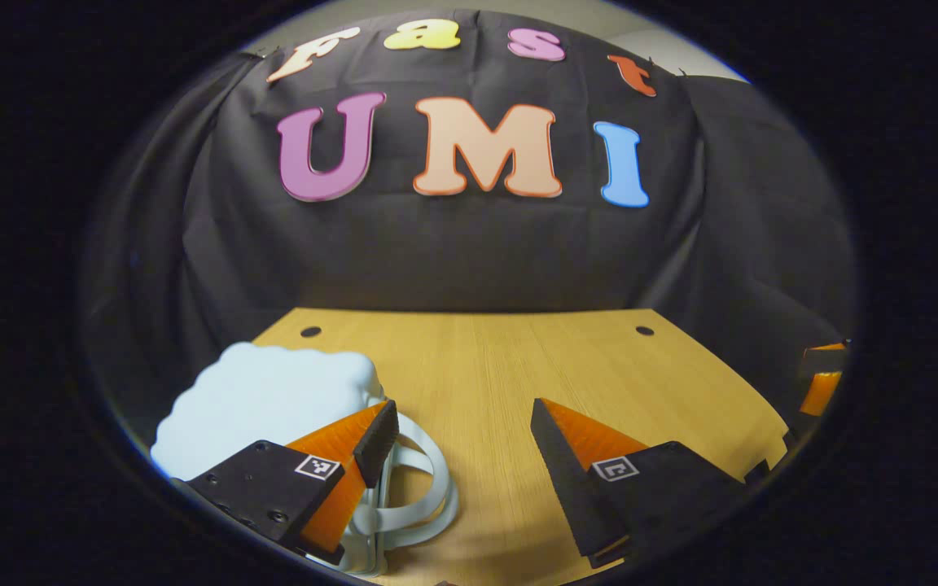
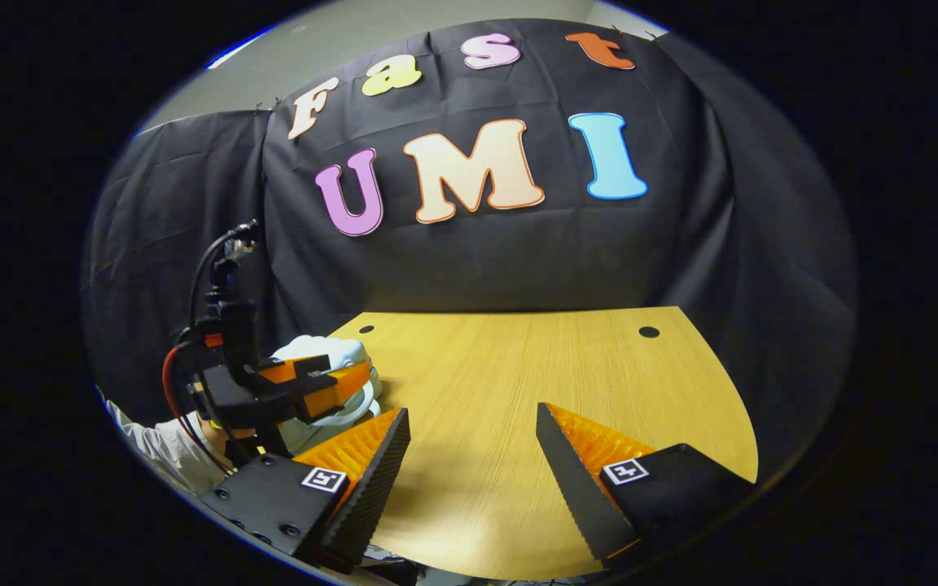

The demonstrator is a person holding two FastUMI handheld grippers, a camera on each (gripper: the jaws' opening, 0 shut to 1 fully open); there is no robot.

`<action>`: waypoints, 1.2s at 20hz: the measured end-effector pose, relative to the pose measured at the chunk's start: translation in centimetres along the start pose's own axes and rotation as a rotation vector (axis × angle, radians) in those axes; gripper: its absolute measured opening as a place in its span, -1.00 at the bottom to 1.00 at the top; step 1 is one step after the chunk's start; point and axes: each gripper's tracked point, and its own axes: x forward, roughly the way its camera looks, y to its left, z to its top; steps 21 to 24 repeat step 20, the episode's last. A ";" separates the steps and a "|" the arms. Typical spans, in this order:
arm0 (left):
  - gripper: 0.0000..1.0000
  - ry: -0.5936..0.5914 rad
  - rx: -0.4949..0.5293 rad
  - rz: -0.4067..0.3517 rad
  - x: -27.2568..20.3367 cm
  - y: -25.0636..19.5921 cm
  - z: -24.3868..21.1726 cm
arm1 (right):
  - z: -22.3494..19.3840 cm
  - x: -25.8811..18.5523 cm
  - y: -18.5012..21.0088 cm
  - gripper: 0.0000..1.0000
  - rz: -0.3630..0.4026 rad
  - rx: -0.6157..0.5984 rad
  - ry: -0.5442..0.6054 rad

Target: First open the suitcase, pack the skin care products into it, and then close the suitcase.

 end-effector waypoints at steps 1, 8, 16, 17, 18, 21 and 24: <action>0.92 -0.048 0.000 0.000 -1.2 -0.6 1.8 | 1.2 -0.4 -0.4 0.96 0.000 -0.014 -0.036; 0.91 -0.323 0.073 -0.042 -9.8 -4.5 13.7 | 12.0 -3.3 -2.1 0.95 -0.087 -0.033 -0.369; 0.96 -0.405 0.093 -0.157 -11.6 -6.6 18.8 | 16.5 -4.5 -1.3 0.94 -0.187 -0.053 -0.495; 0.96 -0.395 0.096 -0.164 -11.4 -6.6 18.6 | 16.8 -4.8 -1.1 0.89 -0.187 -0.049 -0.508; 1.00 -0.389 0.099 -0.169 -11.4 -6.5 18.5 | 16.7 -4.7 -1.0 0.95 -0.194 -0.052 -0.509; 0.96 -0.389 0.097 -0.172 -11.4 -6.3 18.5 | 16.5 -4.8 -1.0 0.94 -0.210 -0.059 -0.503; 0.96 -0.389 0.097 -0.172 -11.4 -6.3 18.5 | 16.5 -4.8 -1.0 0.94 -0.210 -0.059 -0.503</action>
